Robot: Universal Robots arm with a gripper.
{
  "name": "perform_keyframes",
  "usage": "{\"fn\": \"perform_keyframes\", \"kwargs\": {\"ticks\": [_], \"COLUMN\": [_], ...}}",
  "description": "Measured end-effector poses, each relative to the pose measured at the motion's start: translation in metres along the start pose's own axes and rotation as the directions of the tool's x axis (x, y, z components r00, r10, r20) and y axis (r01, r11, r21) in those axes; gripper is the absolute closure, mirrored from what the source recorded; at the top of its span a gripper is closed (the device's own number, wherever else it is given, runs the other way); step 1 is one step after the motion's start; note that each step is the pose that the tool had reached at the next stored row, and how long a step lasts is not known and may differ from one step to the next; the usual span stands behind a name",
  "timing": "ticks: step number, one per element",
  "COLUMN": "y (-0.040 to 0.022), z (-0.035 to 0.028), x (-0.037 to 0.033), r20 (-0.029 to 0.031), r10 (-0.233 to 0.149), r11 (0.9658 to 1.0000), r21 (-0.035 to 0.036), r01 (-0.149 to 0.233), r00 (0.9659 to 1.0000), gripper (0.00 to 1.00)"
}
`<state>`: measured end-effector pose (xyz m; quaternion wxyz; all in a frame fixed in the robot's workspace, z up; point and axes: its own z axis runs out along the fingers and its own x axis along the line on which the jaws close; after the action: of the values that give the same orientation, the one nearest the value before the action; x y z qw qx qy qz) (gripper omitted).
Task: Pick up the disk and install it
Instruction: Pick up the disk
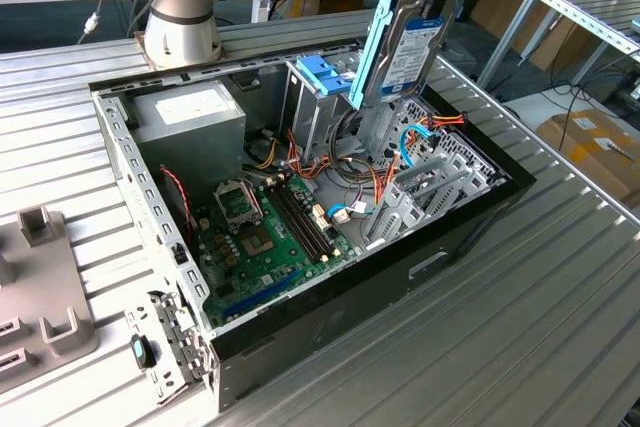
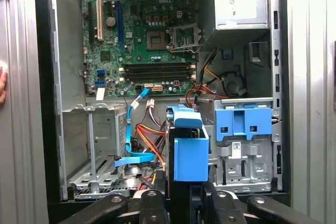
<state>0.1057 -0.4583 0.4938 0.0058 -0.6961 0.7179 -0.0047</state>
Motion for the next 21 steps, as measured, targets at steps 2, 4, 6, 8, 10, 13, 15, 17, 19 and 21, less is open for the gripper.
{"fn": "perform_keyframes", "kwargs": {"ticks": [2,4,6,8,10,13,15,17,19,21], "y": [-0.0001,-0.0003,-0.0006,-0.0008,-0.0010,-0.0013,-0.0014,-0.0016,-0.0019,-0.0021], "z": [0.0000,-0.0001,0.0000,-0.0001,0.0000,-0.0001,-0.0001,-0.0001,-0.0002,-0.0001], "x": [0.0040,0.0105,0.0190,0.0264,0.0314,0.0412,0.0469,0.0526,0.0621,0.0680], "r20": [0.0001,-0.0001,0.0000,-0.0004,-0.0005,-0.0013,-0.0019,-0.0022,-0.0029,-0.0030], "r10": [0.000,0.000,0.000,0.000,0.000,0.000,0.000,0.000,0.000,0.000], "r11": [1.0000,1.0000,1.0000,1.0000,1.0000,1.0000,1.0000,1.0000,1.0000,1.0000], "r21": [0.0000,0.0000,0.0000,0.0000,0.0000,0.0000,0.0000,0.0000,0.0001,0.0001], "r01": [0.000,0.000,0.000,0.000,0.000,0.000,0.000,0.000,0.000,0.000], "r00": [1.0000,1.0000,1.0000,1.0000,1.0000,1.0000,1.0000,1.0000,1.0000,1.0000], "gripper": [0.65,0.65,0.65,0.65,0.65,0.65,0.65,0.65,0.65,0.65]}}
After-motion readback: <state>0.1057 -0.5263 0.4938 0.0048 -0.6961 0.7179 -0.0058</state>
